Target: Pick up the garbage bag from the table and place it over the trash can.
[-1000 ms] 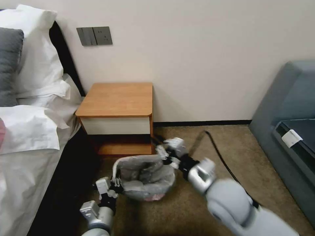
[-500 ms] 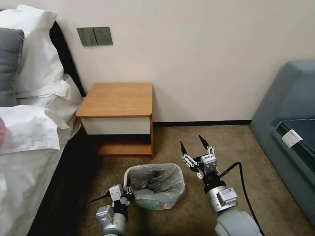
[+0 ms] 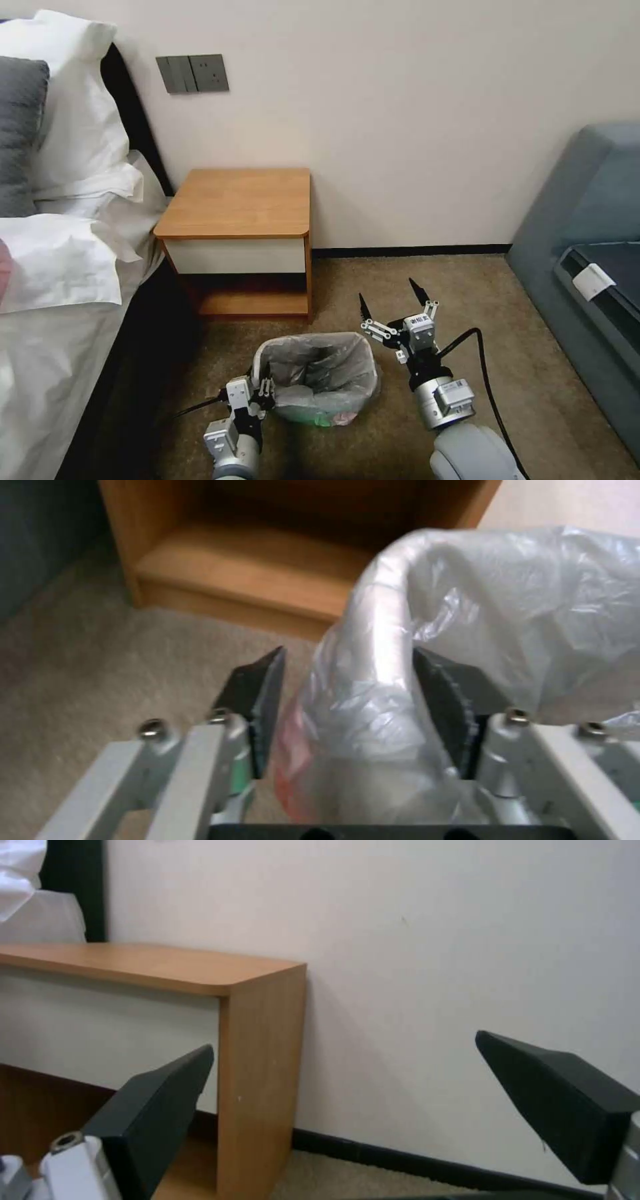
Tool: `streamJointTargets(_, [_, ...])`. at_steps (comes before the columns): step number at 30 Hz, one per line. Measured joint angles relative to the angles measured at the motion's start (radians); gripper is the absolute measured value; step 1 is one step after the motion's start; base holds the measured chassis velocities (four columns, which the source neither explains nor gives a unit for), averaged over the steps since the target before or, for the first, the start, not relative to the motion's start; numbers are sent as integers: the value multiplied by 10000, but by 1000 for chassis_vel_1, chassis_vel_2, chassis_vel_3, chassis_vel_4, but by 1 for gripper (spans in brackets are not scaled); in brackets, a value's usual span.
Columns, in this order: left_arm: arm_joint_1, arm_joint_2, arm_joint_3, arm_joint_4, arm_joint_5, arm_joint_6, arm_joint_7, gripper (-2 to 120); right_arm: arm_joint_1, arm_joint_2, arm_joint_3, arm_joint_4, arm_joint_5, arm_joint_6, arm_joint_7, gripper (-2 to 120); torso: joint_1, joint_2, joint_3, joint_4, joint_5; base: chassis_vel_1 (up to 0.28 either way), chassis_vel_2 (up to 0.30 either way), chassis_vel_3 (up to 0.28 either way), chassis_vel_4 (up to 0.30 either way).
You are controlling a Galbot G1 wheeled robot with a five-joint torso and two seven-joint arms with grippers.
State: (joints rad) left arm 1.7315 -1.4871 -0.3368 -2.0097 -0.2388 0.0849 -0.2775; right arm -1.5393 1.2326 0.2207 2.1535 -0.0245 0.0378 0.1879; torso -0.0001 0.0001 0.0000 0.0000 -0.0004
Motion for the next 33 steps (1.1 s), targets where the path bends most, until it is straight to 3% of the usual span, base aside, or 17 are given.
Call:
streamJointTargets(6, [23, 94, -169, -152, 478, -347, 61, 80, -151, 105, 96, -50, 194, 130, 2, 100, 0, 0, 0, 0, 2, 0, 0, 0, 0])
streamJointTargets(9, [43, 113, -230, -190, 569, -420, 120, 85, -195, 128, 106, -62, 276, 158, -10, 100, 0, 0, 0, 0, 3, 0, 0, 0, 0])
streamJointTargets(11, [79, 119, -339, -240, 805, -610, 224, 97, -313, 166, 188, -123, 453, 244, -117, 100, 0, 0, 0, 0, 3, 0, 0, 0, 0])
streamJointTargets(16, [137, 106, -591, -309, 1238, -1070, 453, 99, -525, 259, 433, -220, 733, 399, -317, 100, 0, 0, 0, 0, 3, 0, 0, 0, 0])
streamJointTargets(17, [341, 112, -1657, -446, 2000, -2555, 1118, 100, -1285, 587, 1460, -674, 1100, 1126, -1245, 100, 0, 0, 0, 0, 5, 0, 0, 0, 0])
streamJointTargets(18, [341, 112, -1657, -446, 2000, -2555, 1118, 100, -1285, 587, 1460, -674, 1100, 1126, -1245, 100, 0, 0, 0, 0, 5, 0, 0, 0, 0])
streamJointTargets(22, [1026, 120, -2063, -894, 1663, -4083, 2076, 100, -2361, 1269, 2451, -1034, 1232, 2321, -1697, 100, 1, 0, 0, -1, 0, 0, 0, 0, 0])
streamJointTargets(29, [2446, 57, -2345, -1398, 1139, -4931, 2169, 100, -3268, 1509, 2646, -1162, 1401, 3711, -1502, 100, 0, 0, -1, 3, 6, 0, 0, 0, 0])
streamJointTargets(33, [2557, 51, -2358, -1421, 1129, -4969, 2151, 100, -3314, 1509, 2628, -1178, 1405, 3850, -1444, 100, 1, 0, 0, 1, 4, 0, 0, 0, 0])
